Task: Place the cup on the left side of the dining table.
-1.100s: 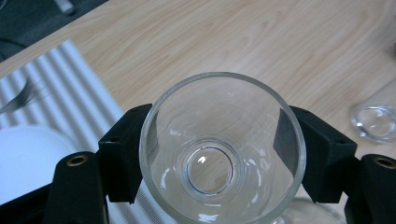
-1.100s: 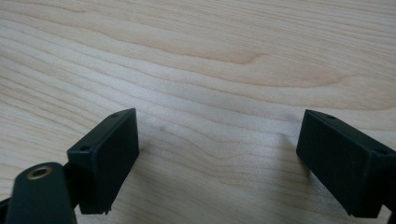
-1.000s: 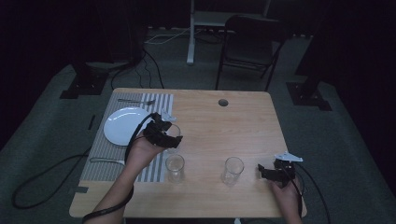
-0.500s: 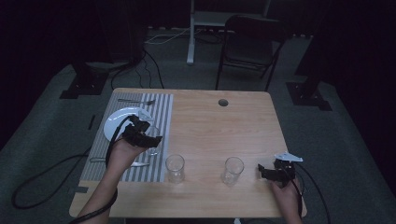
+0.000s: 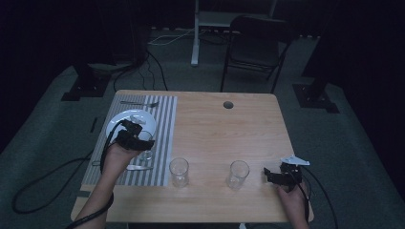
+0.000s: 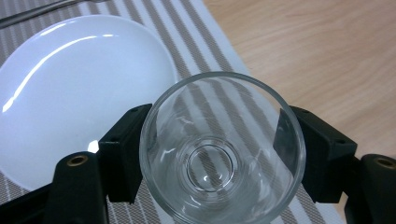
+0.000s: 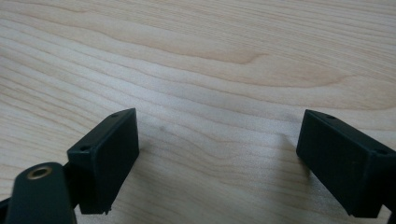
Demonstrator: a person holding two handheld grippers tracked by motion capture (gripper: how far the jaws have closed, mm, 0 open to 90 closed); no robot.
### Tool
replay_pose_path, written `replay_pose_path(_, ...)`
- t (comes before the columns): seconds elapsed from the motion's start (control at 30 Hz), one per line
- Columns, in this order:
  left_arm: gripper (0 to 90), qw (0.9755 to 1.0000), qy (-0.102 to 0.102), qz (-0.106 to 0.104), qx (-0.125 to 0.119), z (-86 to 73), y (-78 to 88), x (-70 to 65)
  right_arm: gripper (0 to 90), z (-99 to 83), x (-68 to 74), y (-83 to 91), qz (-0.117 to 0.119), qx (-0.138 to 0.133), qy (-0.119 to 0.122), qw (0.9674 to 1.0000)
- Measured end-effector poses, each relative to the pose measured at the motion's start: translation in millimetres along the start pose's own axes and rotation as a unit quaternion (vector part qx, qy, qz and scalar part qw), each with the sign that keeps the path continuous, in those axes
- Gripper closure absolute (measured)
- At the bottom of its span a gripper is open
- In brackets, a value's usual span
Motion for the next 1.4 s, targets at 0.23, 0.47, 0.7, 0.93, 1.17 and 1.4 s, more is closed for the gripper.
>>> replay_pose_path(0.23, 28.7, 0.9999, 0.012, 0.004, 0.005, -7.5, -7.8, 5.2, 12.6, 0.0, 0.0, 0.0, 0.000, 0.000, 0.000, 1.0000)
replay_pose_path(0.47, 28.7, 0.9995, 0.021, 0.023, 0.001, -14.4, -14.1, 10.4, 12.6, 0.0, 0.0, 0.0, 0.000, 0.000, 0.000, 1.0000)
replay_pose_path(0.7, 28.6, 0.9988, 0.036, 0.025, -0.023, -18.0, -13.7, 12.5, 12.6, 0.0, 0.0, 0.0, 0.000, 0.000, 0.000, 1.0000)
replay_pose_path(0.93, 28.3, 0.9977, 0.033, 0.026, -0.052, -21.7, -13.2, 13.0, 12.6, 0.0, -0.1, 0.0, 0.000, 0.000, 0.000, 1.0000)
replay_pose_path(1.17, 28.1, 0.9955, 0.051, 0.029, -0.075, -24.8, -11.9, 13.0, 12.6, 0.0, 0.0, 0.0, 0.000, 0.000, 0.000, 1.0000)
replay_pose_path(1.4, 28.0, 0.9941, 0.053, 0.036, -0.087, -28.2, -7.6, 11.7, 12.6, 0.0, -0.1, 0.0, 0.000, 0.000, 0.000, 1.0000)
Point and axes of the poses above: each handheld gripper's, and its own axes: y roughly backward along the jaws, z roughly out of its top, x roughly to its left, the point moved 7 cm from there along -y, roughly forward along the jaws, and after that the axes turned 13 degrees about -x, right-handed, at the moved point
